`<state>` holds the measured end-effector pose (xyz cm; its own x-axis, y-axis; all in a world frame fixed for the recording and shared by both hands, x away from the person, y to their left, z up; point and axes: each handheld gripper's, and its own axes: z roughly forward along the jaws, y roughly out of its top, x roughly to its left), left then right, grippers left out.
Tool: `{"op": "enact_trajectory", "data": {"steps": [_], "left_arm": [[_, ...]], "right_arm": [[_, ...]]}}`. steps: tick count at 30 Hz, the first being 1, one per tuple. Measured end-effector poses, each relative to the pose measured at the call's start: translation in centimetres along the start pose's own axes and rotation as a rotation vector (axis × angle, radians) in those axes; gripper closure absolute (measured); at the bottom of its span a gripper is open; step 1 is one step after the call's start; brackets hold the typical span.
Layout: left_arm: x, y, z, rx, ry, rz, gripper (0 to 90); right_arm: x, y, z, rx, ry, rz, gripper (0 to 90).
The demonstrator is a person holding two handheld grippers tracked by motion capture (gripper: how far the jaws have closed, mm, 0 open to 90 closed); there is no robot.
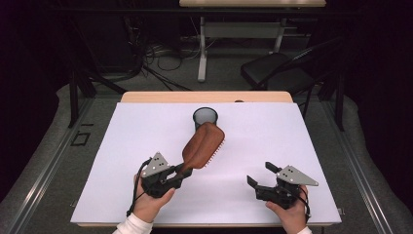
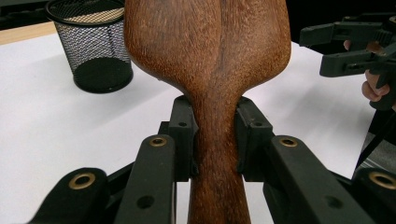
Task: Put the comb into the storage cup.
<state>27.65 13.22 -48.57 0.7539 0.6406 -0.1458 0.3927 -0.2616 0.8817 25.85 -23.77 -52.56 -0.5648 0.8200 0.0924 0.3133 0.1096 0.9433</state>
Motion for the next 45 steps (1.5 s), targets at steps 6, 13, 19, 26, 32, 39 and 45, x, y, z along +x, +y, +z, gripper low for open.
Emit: {"op": "enact_trajectory", "data": {"steps": [6, 13, 19, 26, 32, 39, 45], "left_arm": [[-0.2, -0.2, 0.0, 0.001, -0.006, -0.001, 71.8], [-0.2, -0.2, 0.0, -0.006, -0.011, -0.001, 71.8], [-0.3, -0.3, 0.2, -0.001, -0.015, -0.002, 71.8], [-0.3, -0.3, 0.1, -0.009, -0.014, 0.002, 71.7], [-0.3, -0.4, 0.0, -0.011, -0.012, 0.0, 71.8], [-0.4, -0.4, 0.0, -0.01, -0.011, 0.001, 71.7], [-0.3, -0.5, 0.1, -0.005, -0.016, -0.001, 71.8]], "right_arm": [[0.2, 0.5, 0.3, 0.018, 0.051, 0.024, 14.9], [1.2, 1.0, 1.2, 0.057, 0.078, -0.009, 14.6], [1.7, 1.7, 1.8, 0.091, 0.1, 0.0, 14.4], [1.9, 3.0, 2.4, 0.11, 0.134, 0.04, 14.3], [1.7, 4.4, 2.9, 0.112, 0.157, 0.088, 14.3], [1.8, 5.9, 3.6, 0.139, 0.179, 0.1, 12.9], [1.8, 6.8, 4.1, 0.161, 0.199, 0.14, 12.8]]}}
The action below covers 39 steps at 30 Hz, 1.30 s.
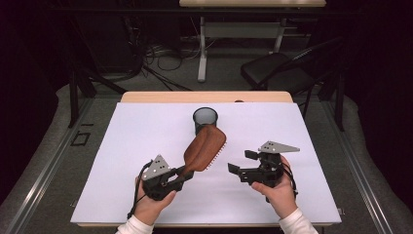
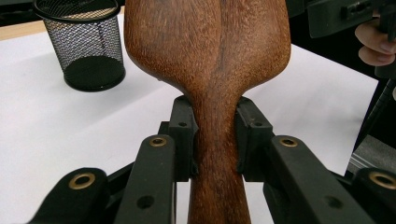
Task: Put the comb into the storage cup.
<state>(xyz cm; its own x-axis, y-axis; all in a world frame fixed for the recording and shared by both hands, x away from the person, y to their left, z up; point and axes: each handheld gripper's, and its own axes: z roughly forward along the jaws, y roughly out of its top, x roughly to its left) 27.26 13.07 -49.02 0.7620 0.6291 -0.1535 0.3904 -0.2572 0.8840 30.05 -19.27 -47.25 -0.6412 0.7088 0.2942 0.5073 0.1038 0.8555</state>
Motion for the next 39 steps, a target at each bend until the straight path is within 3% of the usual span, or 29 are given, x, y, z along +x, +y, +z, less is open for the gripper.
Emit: {"op": "enact_trajectory", "data": {"steps": [6, 11, 21, 39], "left_arm": [[0.0, 0.0, 0.0, -0.003, -0.001, 0.002, 71.8], [0.0, 0.0, 0.0, -0.004, -0.001, 0.001, 71.7], [-0.2, -0.1, 0.1, -0.007, -0.002, 0.006, 71.7], [-0.8, -0.2, 0.4, -0.006, -0.019, 0.015, 71.8]], "right_arm": [[0.1, 0.7, 0.5, 0.03, 0.041, 0.044, 12.9], [0.5, 1.1, 0.9, 0.042, 0.064, 0.044, 12.9], [1.4, 2.0, 1.0, 0.008, 0.16, 0.086, 13.9], [1.9, 2.6, 2.4, -0.007, 0.226, 0.15, 14.0]]}}
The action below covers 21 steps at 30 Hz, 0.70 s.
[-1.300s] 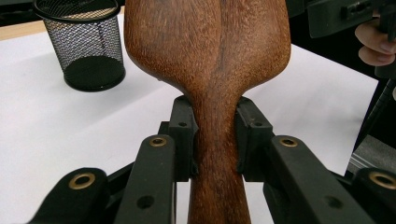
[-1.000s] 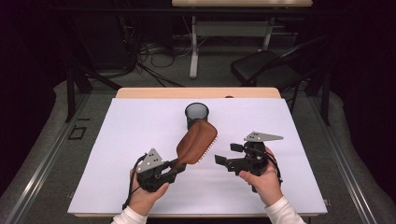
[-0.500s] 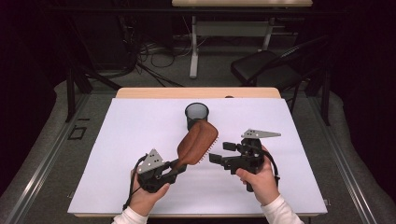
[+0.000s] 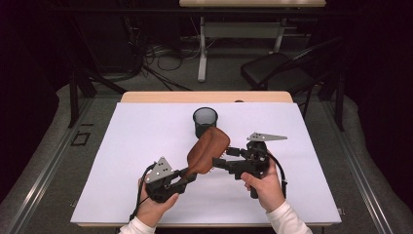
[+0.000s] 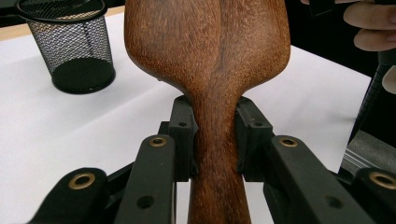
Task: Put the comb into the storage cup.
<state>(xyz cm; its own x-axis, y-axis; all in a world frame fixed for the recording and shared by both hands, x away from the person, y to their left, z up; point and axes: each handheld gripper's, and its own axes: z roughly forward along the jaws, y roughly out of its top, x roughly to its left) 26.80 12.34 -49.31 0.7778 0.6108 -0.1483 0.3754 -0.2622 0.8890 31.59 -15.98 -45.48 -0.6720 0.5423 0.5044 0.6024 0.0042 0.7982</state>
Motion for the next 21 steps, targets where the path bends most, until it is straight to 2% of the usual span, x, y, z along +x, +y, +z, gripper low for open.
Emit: {"op": "enact_trajectory", "data": {"steps": [4, 18, 21], "left_arm": [[-0.15, -0.03, 0.12, 0.0, -0.003, 0.004, 71.8], [-0.49, -0.06, 0.35, -0.01, -0.022, 0.002, 71.8], [-0.59, -0.09, 0.41, -0.009, -0.025, 0.005, 71.8]], "right_arm": [[-0.22, 0.11, 0.29, -0.005, 0.005, 0.026, 14.1], [-0.33, 0.34, 0.95, -0.012, 0.026, 0.06, 14.1], [-0.42, 0.34, 1.05, -0.015, 0.018, 0.068, 14.1]]}}
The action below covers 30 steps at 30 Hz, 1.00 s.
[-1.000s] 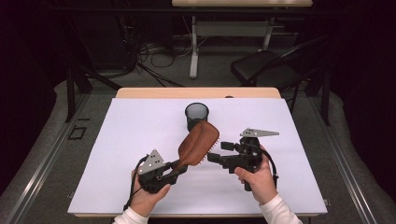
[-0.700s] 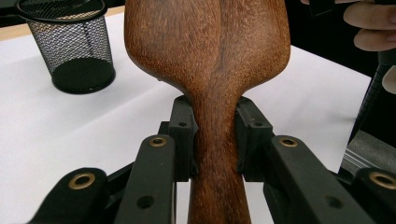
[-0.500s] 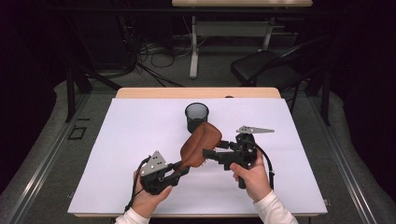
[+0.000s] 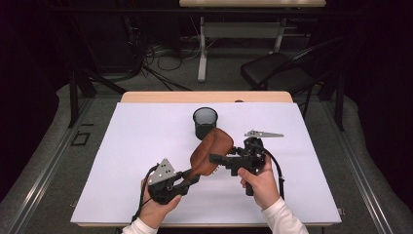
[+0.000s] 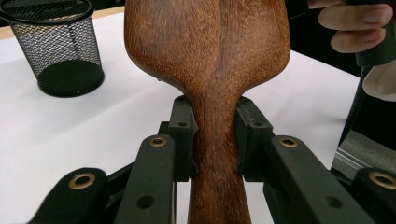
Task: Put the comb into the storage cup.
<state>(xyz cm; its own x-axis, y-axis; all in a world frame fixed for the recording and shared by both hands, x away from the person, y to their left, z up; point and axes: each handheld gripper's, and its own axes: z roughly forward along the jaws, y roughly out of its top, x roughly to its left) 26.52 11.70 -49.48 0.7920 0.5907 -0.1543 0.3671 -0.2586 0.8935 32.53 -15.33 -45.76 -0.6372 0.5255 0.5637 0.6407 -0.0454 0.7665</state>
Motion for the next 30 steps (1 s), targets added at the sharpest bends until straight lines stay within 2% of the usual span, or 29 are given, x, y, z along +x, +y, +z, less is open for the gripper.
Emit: {"op": "enact_trajectory", "data": {"steps": [22, 30], "left_arm": [[-0.6, 0.0, 0.4, 0.001, -0.021, 0.018, 71.7], [-0.4, -0.4, 0.9, 0.021, -0.03, 0.019, 71.6]], "right_arm": [[-0.8, -0.4, 0.7, 0.013, 0.042, 0.071, 13.9], [-1.1, -0.6, 0.8, 0.028, 0.052, 0.098, 14.0]]}}
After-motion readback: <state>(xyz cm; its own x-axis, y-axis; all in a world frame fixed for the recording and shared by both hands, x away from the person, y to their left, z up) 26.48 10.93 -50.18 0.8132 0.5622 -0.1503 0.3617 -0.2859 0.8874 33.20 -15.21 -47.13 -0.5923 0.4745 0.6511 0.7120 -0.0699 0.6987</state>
